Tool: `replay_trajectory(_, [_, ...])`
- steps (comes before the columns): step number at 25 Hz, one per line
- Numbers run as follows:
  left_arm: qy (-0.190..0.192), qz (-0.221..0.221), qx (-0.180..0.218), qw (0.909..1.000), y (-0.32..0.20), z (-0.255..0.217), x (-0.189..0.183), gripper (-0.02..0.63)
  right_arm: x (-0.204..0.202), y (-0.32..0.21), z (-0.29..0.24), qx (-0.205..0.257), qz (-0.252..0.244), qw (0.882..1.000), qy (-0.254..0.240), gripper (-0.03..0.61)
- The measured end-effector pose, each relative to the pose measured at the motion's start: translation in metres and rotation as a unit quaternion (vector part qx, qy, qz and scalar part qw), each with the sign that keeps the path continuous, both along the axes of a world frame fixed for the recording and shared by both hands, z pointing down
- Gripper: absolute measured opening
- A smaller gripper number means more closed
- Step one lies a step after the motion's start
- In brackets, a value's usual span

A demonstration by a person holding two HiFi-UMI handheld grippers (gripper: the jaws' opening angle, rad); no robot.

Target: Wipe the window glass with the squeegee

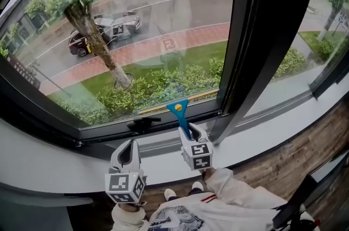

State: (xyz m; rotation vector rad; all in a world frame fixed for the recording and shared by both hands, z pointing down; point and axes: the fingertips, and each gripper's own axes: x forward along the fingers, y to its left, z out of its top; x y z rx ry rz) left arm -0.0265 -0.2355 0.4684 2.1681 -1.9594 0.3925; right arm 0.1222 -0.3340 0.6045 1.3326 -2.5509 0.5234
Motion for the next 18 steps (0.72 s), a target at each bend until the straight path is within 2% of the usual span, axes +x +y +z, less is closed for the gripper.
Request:
replay_trajectory(6, [0.007, -0.004, 0.005, 1.0, 0.008, 0.002, -0.015, 0.0, -0.005, 0.005, -0.039, 0.043, -0.003, 0.999, -0.001, 0.133])
replay_trajectory(11, [0.015, 0.003, 0.022, 0.9996, 0.021, -0.003, -0.039, 0.0, -0.014, 0.006, -0.084, 0.085, 0.016, 0.996, -0.005, 0.133])
replay_trajectory(14, [0.017, 0.012, 0.032, 0.9993, 0.04, -0.005, -0.064, 0.0, -0.028, 0.021, -0.103, 0.102, 0.026, 0.994, -0.01, 0.133])
replay_trajectory(18, [0.022, 0.031, 0.053, 0.9979, 0.071, -0.014, -0.113, 0.0, -0.068, 0.048, -0.131, 0.114, 0.04, 0.993, -0.02, 0.133])
